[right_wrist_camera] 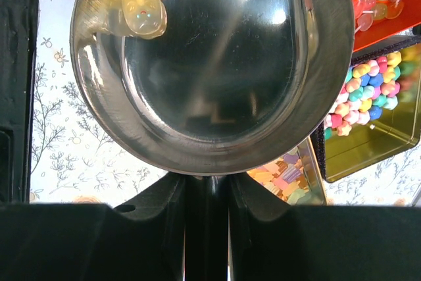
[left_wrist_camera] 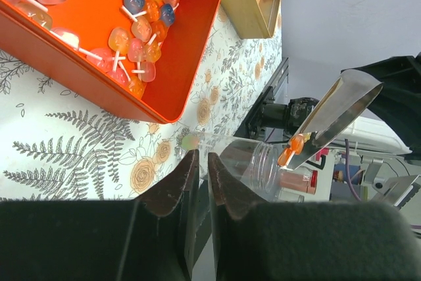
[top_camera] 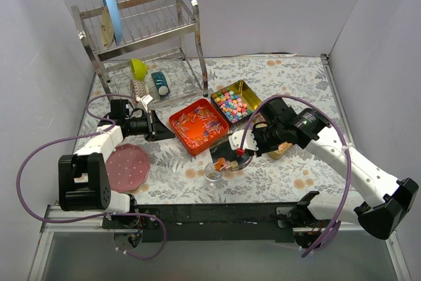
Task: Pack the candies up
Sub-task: Place the fake candies in the packing bottle, then adjust the spatula.
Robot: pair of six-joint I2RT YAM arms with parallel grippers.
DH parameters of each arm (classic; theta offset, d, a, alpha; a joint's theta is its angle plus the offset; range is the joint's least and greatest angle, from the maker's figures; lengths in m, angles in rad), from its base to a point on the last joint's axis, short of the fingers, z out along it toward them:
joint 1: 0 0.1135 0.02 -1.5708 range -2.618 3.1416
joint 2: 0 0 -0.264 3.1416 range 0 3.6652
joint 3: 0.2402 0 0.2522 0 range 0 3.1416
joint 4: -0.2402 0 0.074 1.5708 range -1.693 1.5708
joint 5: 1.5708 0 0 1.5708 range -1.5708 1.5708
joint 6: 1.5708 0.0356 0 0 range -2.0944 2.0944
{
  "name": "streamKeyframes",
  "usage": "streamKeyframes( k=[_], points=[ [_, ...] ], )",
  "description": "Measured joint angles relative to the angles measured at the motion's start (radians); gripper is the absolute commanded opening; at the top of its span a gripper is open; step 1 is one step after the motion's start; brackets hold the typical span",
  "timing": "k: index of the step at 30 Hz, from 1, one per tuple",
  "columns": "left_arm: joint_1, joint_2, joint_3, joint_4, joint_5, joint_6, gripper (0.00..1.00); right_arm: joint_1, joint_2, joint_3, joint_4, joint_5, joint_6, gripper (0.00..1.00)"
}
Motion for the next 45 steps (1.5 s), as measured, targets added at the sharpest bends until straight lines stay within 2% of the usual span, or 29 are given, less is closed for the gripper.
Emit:
streamKeyframes(
  k=[25, 32, 36, 39, 45],
  points=[
    [0.0, 0.0, -0.014, 0.044, 0.005, -0.027, 0.11, 0.126, 0.057, 0.082, -0.068, 0.147, 0.008, 0.01],
    [-0.021, -0.046, -0.014, 0.052, 0.037, -0.031, 0.21, 0.13, 0.038, 0.109, -0.068, 0.181, 0.05, 0.01],
    [-0.116, -0.051, 0.031, 0.051, 0.061, -0.03, 0.29, 0.113, 0.002, 0.108, -0.009, 0.191, 0.139, 0.01],
    [-0.179, -0.014, 0.116, 0.047, 0.083, -0.026, 0.36, 0.055, 0.012, 0.108, 0.047, 0.177, 0.221, 0.01],
    [-0.209, 0.143, 0.269, 0.12, 0.139, -0.112, 0.39, -0.029, 0.116, 0.108, 0.167, 0.145, 0.319, 0.01]
  ],
)
